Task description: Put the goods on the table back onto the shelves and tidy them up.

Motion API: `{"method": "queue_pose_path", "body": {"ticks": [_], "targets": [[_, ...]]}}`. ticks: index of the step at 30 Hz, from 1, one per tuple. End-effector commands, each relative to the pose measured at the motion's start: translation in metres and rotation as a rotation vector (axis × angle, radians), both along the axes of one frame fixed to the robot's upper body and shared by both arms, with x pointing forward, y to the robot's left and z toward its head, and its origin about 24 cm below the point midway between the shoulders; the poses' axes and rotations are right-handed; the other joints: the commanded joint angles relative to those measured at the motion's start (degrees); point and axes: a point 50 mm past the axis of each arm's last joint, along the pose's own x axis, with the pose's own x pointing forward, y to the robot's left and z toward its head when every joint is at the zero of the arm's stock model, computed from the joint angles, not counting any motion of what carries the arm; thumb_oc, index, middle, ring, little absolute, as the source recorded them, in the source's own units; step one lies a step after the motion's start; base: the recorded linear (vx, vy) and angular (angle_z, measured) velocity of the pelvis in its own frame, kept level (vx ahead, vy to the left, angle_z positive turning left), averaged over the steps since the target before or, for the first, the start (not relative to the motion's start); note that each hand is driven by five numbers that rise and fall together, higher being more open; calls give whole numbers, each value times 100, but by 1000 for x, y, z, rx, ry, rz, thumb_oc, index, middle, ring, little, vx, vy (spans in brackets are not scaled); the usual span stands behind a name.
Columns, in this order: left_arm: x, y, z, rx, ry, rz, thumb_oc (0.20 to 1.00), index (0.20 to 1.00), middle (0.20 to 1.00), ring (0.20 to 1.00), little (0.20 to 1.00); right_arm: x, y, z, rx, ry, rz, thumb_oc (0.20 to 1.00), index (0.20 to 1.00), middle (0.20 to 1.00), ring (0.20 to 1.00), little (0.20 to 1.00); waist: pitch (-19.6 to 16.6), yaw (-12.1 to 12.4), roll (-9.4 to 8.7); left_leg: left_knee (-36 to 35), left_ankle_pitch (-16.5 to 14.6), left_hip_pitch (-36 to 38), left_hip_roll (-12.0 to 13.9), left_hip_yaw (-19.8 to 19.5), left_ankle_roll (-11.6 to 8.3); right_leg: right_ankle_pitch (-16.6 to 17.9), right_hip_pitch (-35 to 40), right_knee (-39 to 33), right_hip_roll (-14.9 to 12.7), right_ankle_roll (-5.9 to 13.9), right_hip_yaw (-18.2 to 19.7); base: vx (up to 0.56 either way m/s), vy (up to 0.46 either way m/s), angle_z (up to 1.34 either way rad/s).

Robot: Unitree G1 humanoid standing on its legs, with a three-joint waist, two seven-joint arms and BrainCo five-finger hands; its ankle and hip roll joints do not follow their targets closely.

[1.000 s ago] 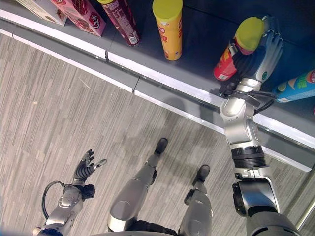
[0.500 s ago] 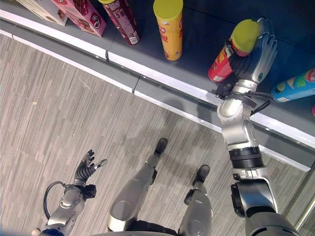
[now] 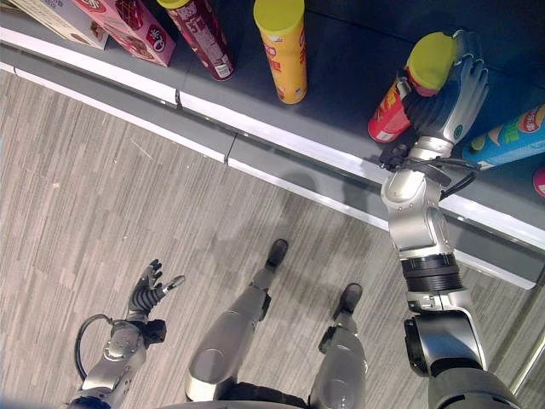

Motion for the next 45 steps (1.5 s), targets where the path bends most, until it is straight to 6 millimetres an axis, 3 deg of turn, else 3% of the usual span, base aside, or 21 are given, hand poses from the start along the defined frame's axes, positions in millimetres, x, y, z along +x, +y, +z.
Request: {"method": "queue_pose_path", "body": {"ticks": [1, 13, 14, 15, 29, 35, 38, 42, 43, 44, 45], "targets": [[-6, 9, 5, 34, -26, 15, 1000, 1000, 1000, 1000, 1000, -6, 4, 14, -92, -65, 26, 200, 200, 200, 200, 200, -367, -55, -213, 405, -989, -68, 166, 189, 10, 154, -325, -144, -124, -35, 225, 0, 0, 0], [-5, 9, 6, 29, -29, 21, 1000, 1000, 1000, 1000, 1000, -2, 9, 10, -74, -46, 56, 200, 200, 200, 200, 200, -389, -43, -239, 380, -984, -52, 173, 190, 9, 148, -324, -153, -114, -32, 225, 0, 0, 0], [-5, 9, 6, 29, -29, 21, 1000, 1000, 1000, 1000, 1000, -2, 9, 10, -74, -46, 56, 448, 448, 448, 448, 448, -388, -43, -239, 380, -984, -51, 173, 191, 9, 148, -324, -153, -114, -32, 225, 0, 0, 0], [-4, 9, 6, 31, -31, 18, 1000, 1000, 1000, 1000, 1000, -2, 10, 8, -70, -41, 57, 1000, 1000, 1000, 1000, 1000, -391, -45, -235, 375, -979, -48, 175, 194, 7, 149, -318, -159, -115, -30, 227, 0, 0, 0], [-6, 9, 3, 39, -6, 20, 1000, 1000, 1000, 1000, 1000, -9, 20, 5, -72, -52, 117, 1000, 1000, 1000, 1000, 1000, -607, -70, -341, 203, -941, 194, 246, 216, -4, 171, -118, -270, -87, -13, 177, 0, 0, 0], [-11, 15, -4, 57, 45, 23, 1000, 1000, 1000, 1000, 1000, -32, 13, -1, -103, -78, 134, 1000, 1000, 1000, 1000, 1000, -1000, -245, -628, -141, -883, 575, 395, 332, -14, 253, 148, -511, 36, 24, 93, 49, 12, 1], [-19, 26, -12, 58, 101, 68, 1000, 1000, 1000, 1000, 1000, -43, 9, -31, 55, 63, 367, 1000, 1000, 1000, 1000, 1000, -1299, -467, -920, -356, -867, 919, 540, 555, -8, 373, 334, -736, 158, 58, 115, 86, 41, -13], [-33, 46, -23, 32, 183, 108, 1000, 1000, 1000, 1000, 1000, -55, -10, -95, 408, 374, 738, 1000, 1000, 1000, 1000, 1000, -1564, -678, -1210, -416, -889, 1275, 637, 785, -28, 375, 550, -729, 189, 82, 184, 63, 17, -34], [-33, 46, -24, 32, 184, 106, 1000, 1000, 1000, 1000, 1000, -55, -10, -96, 409, 375, 739, 1000, 1000, 1000, 1000, 1000, -1566, -671, -1212, -420, -890, 1284, 637, 787, -28, 372, 557, -730, 189, 83, 185, 55, 50, -24], [-39, 53, -31, 13, 227, 117, 1000, 1000, 1000, 1000, 1000, -64, -23, -133, 607, 513, 865, 1000, 1000, 1000, 1000, 1000, -1677, -791, -1288, -431, -920, 1463, 668, 851, -37, 347, 675, -652, 167, 92, 203, 57, 55, -23], [-42, 55, -33, 2, 236, 120, 1000, 1000, 1000, 1000, 1000, -70, -27, -148, 675, 580, 911, 1000, 1000, 1000, 1000, 1000, -1733, -843, -1310, -432, -942, 1540, 676, 896, -43, 343, 715, -630, 152, 97, 219, 56, 55, -16]]}}
